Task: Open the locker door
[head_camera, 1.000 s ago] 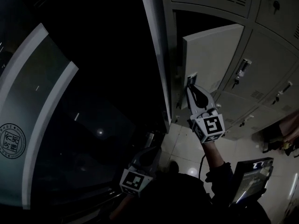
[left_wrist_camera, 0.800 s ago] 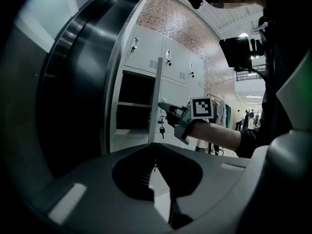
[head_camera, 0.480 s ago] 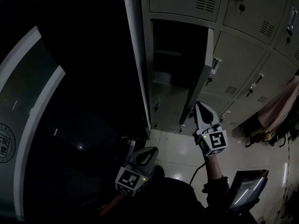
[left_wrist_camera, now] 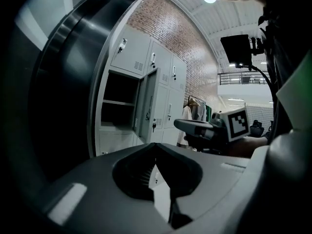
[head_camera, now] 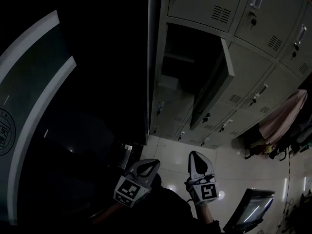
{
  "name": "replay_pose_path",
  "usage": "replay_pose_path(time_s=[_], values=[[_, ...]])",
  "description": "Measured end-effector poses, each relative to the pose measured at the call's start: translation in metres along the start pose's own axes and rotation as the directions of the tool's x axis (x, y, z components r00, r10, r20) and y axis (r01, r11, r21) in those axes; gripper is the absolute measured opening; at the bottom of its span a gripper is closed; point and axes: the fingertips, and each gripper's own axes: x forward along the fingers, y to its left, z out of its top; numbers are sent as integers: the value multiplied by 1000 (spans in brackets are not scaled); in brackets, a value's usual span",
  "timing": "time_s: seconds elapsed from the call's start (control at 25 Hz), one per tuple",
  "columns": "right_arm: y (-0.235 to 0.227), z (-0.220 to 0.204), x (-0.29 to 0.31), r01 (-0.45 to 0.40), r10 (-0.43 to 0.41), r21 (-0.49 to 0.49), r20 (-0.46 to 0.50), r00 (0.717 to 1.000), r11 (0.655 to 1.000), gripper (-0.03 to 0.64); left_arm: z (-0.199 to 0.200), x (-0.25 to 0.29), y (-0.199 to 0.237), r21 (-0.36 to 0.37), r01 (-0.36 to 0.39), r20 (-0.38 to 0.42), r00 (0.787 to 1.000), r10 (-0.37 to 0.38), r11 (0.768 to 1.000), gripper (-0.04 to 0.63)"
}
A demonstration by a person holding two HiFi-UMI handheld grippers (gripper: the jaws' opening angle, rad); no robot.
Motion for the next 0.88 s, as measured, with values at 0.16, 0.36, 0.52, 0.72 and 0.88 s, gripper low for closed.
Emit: replay_pose_path(time_s=[0.16, 0.36, 0.52, 0.72, 0.88], values=[[31, -23, -39, 23, -20, 23, -96, 995, 999, 6, -7, -13, -9, -7, 37, -8, 999, -37, 999, 11], [39, -22, -72, 98, -93, 34, -127, 988, 995, 6, -24, -26, -28, -31, 90, -25, 996, -91, 995, 11], [42, -11, -94, 123, -118, 33, -123, 985, 992, 6, -33, -35, -44, -47, 105, -33, 994, -107, 993, 11], [46, -10, -112, 93, -88, 35, -115, 989, 995, 6, -31, -45, -59, -33, 78, -17, 997, -78, 996, 11], [42, 1, -130, 63, -60, 29, -83, 995, 998, 6, -26, -51, -79, -12, 53, -9, 999, -54, 998, 11]])
